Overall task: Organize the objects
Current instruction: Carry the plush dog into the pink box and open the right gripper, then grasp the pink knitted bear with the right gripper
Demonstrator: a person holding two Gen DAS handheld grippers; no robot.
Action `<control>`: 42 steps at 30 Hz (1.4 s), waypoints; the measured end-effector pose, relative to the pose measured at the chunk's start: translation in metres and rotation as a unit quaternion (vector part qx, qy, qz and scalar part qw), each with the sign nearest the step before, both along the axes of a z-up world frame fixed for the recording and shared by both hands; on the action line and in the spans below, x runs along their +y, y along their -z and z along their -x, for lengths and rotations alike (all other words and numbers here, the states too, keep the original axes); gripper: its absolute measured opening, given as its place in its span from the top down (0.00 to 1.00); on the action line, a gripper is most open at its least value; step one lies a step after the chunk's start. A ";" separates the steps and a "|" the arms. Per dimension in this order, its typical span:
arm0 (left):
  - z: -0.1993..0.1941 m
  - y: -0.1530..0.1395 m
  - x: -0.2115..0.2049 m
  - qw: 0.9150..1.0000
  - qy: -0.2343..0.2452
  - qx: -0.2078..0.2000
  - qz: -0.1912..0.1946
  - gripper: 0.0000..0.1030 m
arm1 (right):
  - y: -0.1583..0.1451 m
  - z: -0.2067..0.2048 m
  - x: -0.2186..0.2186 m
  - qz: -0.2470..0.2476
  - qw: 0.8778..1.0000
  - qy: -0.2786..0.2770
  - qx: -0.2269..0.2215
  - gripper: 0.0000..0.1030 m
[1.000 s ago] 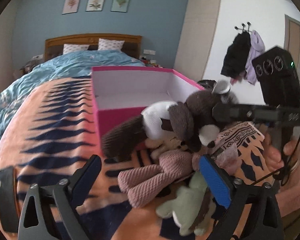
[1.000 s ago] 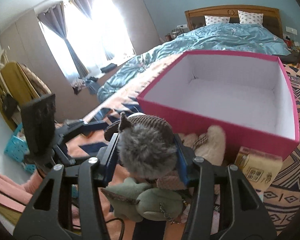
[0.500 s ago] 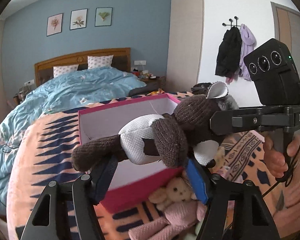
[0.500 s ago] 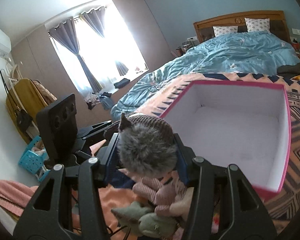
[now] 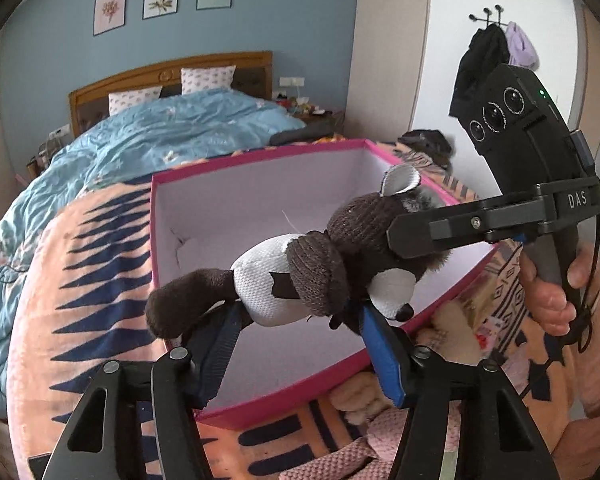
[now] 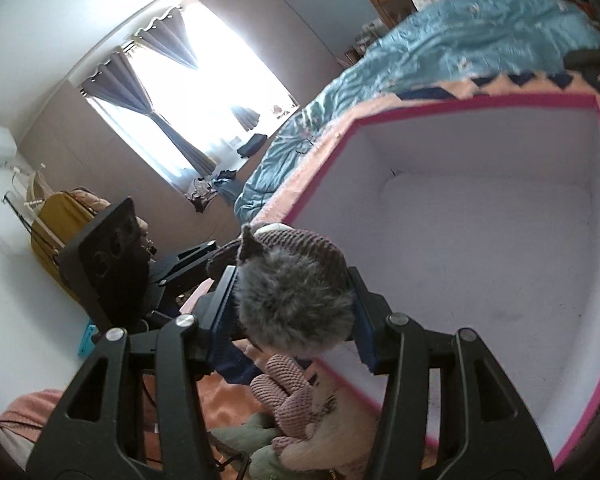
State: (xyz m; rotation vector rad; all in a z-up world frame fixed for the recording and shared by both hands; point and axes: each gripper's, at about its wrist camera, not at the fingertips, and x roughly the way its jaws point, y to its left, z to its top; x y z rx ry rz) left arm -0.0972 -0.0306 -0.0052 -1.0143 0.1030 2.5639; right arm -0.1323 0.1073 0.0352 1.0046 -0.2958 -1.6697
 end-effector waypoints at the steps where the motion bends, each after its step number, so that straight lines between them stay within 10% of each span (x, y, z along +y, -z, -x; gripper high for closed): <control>1: 0.000 0.003 0.000 1.000 -0.002 -0.004 0.003 0.40 | 0.003 0.003 -0.001 -0.003 1.000 0.002 -0.004 0.47; 14: 0.004 0.006 0.001 1.000 -0.014 -0.005 0.009 0.40 | 0.050 0.033 -0.026 -0.129 0.989 0.037 -0.065 0.37; 35: -0.065 -0.027 -0.009 0.996 0.004 0.068 -0.053 0.19 | -0.013 -0.077 0.043 -0.093 0.980 0.079 0.156 0.26; 42: -0.087 0.002 0.006 0.998 0.028 0.041 -0.042 0.19 | 0.015 -0.105 0.050 -0.132 0.976 0.058 0.165 0.28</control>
